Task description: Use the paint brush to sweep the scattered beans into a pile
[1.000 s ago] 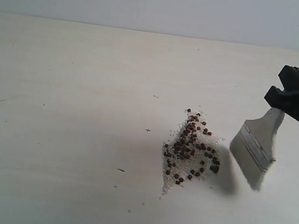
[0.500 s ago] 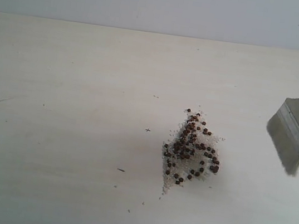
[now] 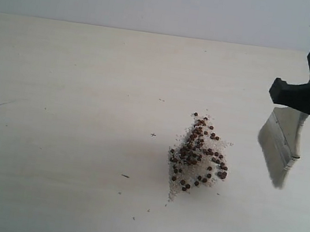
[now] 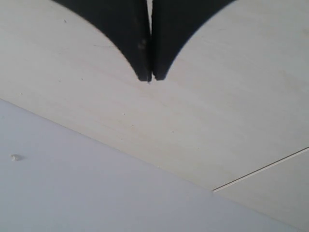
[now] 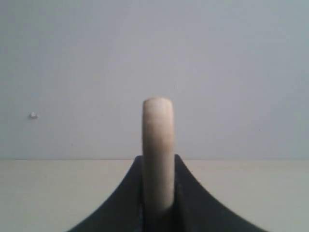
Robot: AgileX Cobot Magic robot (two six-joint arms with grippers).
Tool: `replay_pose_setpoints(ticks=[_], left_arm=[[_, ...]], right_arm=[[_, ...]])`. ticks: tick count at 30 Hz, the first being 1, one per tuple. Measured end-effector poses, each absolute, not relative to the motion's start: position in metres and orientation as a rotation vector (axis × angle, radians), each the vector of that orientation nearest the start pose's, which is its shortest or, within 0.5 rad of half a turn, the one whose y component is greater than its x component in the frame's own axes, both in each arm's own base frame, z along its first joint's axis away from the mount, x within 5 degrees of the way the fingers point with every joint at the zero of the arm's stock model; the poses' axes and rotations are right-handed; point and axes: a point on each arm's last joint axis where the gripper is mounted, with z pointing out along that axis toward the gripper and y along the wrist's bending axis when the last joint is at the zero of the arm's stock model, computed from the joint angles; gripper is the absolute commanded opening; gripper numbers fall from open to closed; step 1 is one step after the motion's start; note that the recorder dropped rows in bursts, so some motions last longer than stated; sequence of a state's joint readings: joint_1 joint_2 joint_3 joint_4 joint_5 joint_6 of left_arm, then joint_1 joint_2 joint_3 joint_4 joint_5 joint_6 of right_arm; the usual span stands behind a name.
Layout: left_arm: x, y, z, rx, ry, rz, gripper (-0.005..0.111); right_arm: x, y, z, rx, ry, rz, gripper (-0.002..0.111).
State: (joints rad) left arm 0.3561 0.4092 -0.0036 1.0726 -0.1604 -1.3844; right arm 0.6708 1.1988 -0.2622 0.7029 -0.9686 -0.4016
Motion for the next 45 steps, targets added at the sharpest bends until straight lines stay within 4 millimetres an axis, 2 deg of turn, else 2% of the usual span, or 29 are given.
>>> replay_pose_setpoints(ticks=[4, 9, 16, 26, 34, 39, 45], left_arm=[[0.088, 0.019, 0.192, -0.503, 1.739, -0.100, 0.000], [0.088, 0.019, 0.192, -0.503, 1.739, -0.100, 0.000], [0.088, 0.019, 0.192, -0.503, 1.739, -0.100, 0.000], [0.088, 0.019, 0.192, -0.503, 1.739, -0.100, 0.000], [0.088, 0.019, 0.192, -0.503, 1.739, -0.100, 0.000], [0.088, 0.019, 0.192, -0.503, 1.739, -0.100, 0.000], [0.088, 0.019, 0.192, -0.503, 1.739, -0.100, 0.000]], right_arm=[[0.181, 0.091, 0.215, -0.016, 1.578, 0.070, 0.000], [0.187, 0.093, 0.189, 0.014, 1.641, -0.058, 0.000], [0.204, 0.110, 0.169, 0.013, 1.699, -0.071, 0.000], [0.232, 0.141, 0.157, 0.008, 1.694, -0.036, 0.000], [0.244, 0.160, 0.149, -0.005, 1.676, 0.081, 0.000], [0.246, 0.165, 0.150, -0.021, 1.664, 0.117, 0.000], [0.245, 0.158, 0.156, -0.014, 1.659, 0.015, 0.000]])
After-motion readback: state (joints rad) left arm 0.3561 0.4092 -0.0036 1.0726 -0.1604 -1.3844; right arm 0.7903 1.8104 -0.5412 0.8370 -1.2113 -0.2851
